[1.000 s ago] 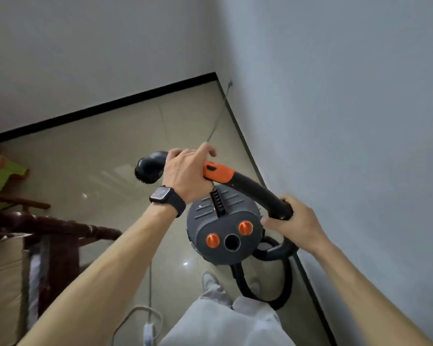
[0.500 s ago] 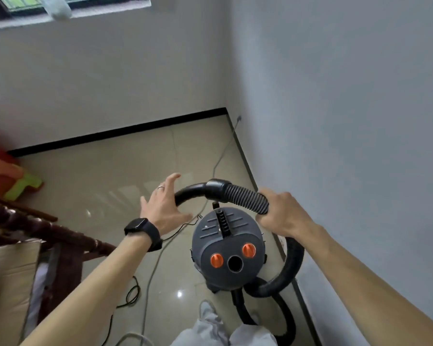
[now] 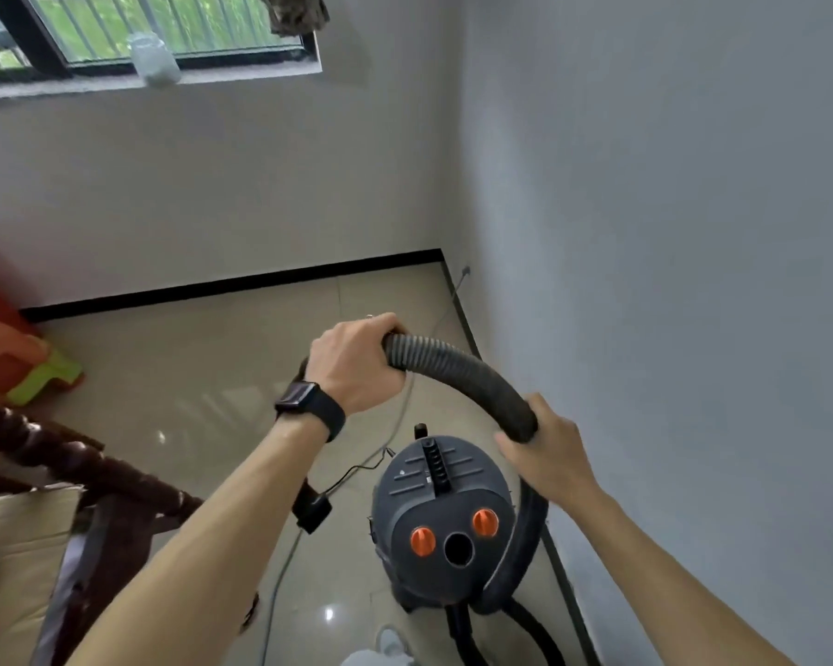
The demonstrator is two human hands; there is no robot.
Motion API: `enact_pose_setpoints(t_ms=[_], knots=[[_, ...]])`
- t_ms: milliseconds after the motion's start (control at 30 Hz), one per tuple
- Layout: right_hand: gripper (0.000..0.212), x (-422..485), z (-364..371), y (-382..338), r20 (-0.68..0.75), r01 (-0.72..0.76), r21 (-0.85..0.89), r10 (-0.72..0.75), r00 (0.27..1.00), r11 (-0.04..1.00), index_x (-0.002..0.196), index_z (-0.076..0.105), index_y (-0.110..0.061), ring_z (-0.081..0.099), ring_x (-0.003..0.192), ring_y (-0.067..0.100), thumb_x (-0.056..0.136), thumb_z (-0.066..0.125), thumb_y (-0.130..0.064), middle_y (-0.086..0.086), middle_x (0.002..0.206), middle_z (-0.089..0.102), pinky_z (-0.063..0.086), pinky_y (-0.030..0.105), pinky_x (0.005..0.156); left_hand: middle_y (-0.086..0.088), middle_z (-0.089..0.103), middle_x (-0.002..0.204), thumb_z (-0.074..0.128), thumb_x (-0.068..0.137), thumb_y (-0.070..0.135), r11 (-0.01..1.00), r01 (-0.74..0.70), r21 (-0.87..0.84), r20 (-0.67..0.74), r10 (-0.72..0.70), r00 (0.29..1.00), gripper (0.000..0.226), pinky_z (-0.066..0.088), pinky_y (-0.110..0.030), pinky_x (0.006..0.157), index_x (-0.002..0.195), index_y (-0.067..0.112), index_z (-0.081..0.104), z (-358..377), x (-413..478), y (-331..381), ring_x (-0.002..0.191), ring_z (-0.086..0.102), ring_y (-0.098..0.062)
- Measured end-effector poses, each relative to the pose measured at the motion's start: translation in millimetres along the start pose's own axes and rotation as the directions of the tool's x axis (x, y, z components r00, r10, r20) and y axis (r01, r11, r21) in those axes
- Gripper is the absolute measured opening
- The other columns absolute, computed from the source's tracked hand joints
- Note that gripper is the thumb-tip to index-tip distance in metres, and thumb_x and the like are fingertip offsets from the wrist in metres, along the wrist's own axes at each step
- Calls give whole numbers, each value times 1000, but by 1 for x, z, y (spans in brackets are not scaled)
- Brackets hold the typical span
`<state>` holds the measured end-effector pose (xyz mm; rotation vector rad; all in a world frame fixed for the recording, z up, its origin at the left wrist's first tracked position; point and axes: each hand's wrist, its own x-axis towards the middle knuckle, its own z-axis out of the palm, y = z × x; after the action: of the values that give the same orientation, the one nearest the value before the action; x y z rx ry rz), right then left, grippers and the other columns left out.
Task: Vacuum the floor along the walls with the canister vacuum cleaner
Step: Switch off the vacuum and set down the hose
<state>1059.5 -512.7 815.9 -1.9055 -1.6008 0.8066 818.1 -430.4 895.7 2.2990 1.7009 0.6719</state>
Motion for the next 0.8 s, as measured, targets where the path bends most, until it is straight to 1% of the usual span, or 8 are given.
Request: enact_pose_setpoints(t_ms=[33, 133, 200, 300, 400, 500, 667, 800], knots=[[29, -12, 12, 30, -32, -120, 22, 121, 992, 992, 93, 49, -29, 60, 69, 12, 87, 74, -14, -7, 75, 60, 43, 14, 54, 15, 59, 74, 71, 71, 25, 999, 39, -17, -12, -39, 999, 27, 38, -26, 65, 96, 31, 65, -2, -3, -11, 68, 53, -14], [18, -42, 41, 108, -81, -471, 87, 478, 875, 878, 91, 54, -27, 64, 79, 25, 87, 71, -21, -1, 83, 66, 56, 37, 71, 12, 62, 72, 78, 66, 17, 978, 162, -131, -38, -169, 985, 28, 39, -25, 61, 92, 25, 68, 2, -13, -44, 69, 58, -16], [16, -49, 46, 131, -133, -566, 129, 580, 804, 814, 92, 59, -23, 65, 82, 27, 86, 72, -31, 2, 87, 68, 57, 44, 78, 11, 63, 72, 80, 65, 13, 962, 216, -166, 22, -215, 976, 30, 44, -27, 61, 89, 25, 68, 15, -24, -57, 70, 60, -17], [21, -26, 27, 122, -292, -572, 294, 642, 709, 766, 97, 60, -10, 66, 92, 36, 92, 69, -28, 2, 84, 64, 48, 37, 75, 10, 63, 70, 77, 67, 12, 948, 267, -173, 136, -246, 960, 28, 51, -31, 63, 87, 28, 64, 43, -43, -67, 70, 62, -19], [13, 7, -13, 99, -553, -478, 292, 554, 623, 829, 105, 58, -9, 62, 102, 38, 92, 59, -9, 12, 104, 64, 46, 41, 77, 8, 61, 67, 73, 68, 11, 959, 262, -109, 180, -240, 954, 28, 51, -33, 61, 83, 29, 58, 58, -52, -81, 67, 61, -23], [25, 18, -46, 75, -710, -344, 179, 363, 604, 922, 107, 57, -13, 54, 107, 37, 87, 50, 0, 12, 113, 60, 45, 47, 81, 5, 58, 64, 72, 68, 10, 985, 169, -35, 177, -160, 971, 30, 48, -35, 58, 77, 29, 51, 61, -48, -88, 63, 58, -28], [27, 44, -68, 29, -844, -121, 151, 191, 502, 981, 110, 61, -9, 55, 106, 29, 84, 56, -3, 8, 113, 64, 34, 31, 81, 1, 59, 65, 74, 73, 14, 977, 200, -70, 61, -196, 979, 18, 44, -33, 61, 83, 19, 59, 58, -26, -82, 65, 57, -29], [27, 71, -65, -8, -870, 28, 162, 130, 476, 986, 107, 62, -10, 57, 101, 22, 80, 62, -6, 2, 108, 64, 37, 28, 81, 4, 65, 72, 75, 67, 20, 899, 326, -293, 107, -308, 945, 29, 47, -31, 62, 93, 27, 65, 54, -28, -88, 69, 61, -22]])
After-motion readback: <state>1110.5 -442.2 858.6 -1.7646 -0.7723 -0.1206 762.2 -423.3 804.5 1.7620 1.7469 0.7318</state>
